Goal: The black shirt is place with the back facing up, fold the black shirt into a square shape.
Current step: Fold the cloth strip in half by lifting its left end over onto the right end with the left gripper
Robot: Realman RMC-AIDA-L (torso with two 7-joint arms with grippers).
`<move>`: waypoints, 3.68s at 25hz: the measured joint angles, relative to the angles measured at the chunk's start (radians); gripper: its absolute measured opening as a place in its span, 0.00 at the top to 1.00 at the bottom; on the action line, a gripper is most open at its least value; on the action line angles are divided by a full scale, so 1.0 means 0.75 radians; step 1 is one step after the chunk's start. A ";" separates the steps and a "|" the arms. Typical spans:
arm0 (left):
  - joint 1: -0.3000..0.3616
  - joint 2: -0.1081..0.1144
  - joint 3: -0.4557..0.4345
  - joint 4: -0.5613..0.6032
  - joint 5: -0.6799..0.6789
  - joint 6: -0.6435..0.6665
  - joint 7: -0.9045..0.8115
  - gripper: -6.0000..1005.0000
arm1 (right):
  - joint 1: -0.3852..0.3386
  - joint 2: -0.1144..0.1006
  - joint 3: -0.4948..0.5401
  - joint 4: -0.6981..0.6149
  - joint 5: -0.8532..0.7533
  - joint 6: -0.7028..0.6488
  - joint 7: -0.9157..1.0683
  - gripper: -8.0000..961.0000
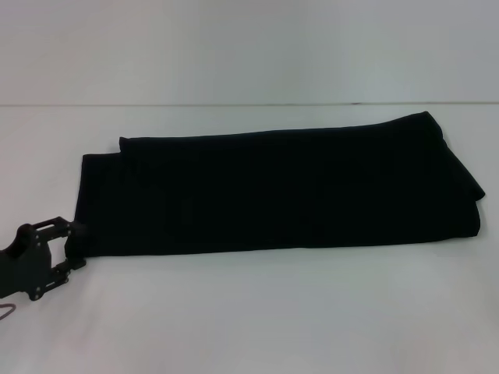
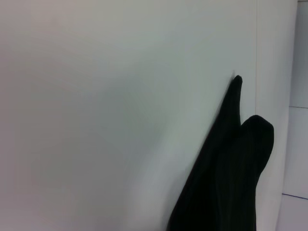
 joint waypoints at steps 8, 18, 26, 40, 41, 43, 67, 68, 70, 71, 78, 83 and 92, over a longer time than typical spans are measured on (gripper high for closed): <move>-0.001 0.000 0.003 -0.006 0.000 -0.008 -0.002 0.40 | -0.006 0.000 0.000 0.000 0.000 0.000 0.001 0.28; 0.004 0.000 0.001 -0.015 0.000 -0.042 -0.033 0.40 | -0.005 0.000 0.000 0.000 0.000 0.000 0.003 0.28; -0.033 0.001 0.007 -0.053 0.000 -0.077 -0.038 0.40 | -0.011 0.000 0.000 0.000 0.002 0.000 0.003 0.28; -0.156 0.006 0.053 -0.092 0.000 -0.118 -0.026 0.40 | -0.017 0.000 0.000 0.000 0.004 -0.009 0.002 0.28; -0.157 0.006 0.053 -0.092 0.000 -0.119 -0.025 0.40 | -0.017 0.000 0.000 0.001 0.004 -0.011 0.002 0.28; -0.158 0.005 0.053 -0.092 -0.001 -0.119 -0.025 0.40 | -0.017 0.000 0.000 0.002 0.005 -0.012 0.002 0.28; -0.151 0.013 0.069 -0.104 0.034 -0.150 0.050 0.43 | -0.020 0.000 0.000 0.009 0.009 -0.010 -0.006 0.28; -0.160 0.016 0.077 -0.115 0.034 -0.165 0.050 0.43 | -0.020 0.000 0.000 0.010 0.009 -0.009 -0.007 0.28; -0.174 0.021 0.084 -0.133 0.034 -0.187 0.050 0.44 | -0.020 0.000 0.000 0.011 0.006 -0.008 -0.007 0.28; -0.181 0.023 0.086 -0.141 0.034 -0.200 0.050 0.44 | -0.022 0.000 0.000 0.010 0.005 -0.008 -0.007 0.28; -0.184 0.026 0.089 -0.136 0.034 -0.193 0.045 0.46 | -0.035 0.000 0.015 0.009 0.009 -0.015 -0.006 0.28; -0.179 0.026 0.089 -0.117 0.034 -0.178 0.042 0.53 | -0.035 0.000 0.016 0.003 0.009 -0.023 0.001 0.28; -0.174 0.039 0.119 -0.113 0.043 -0.165 0.056 0.88 | -0.035 0.002 0.016 0.003 0.008 -0.027 0.003 0.28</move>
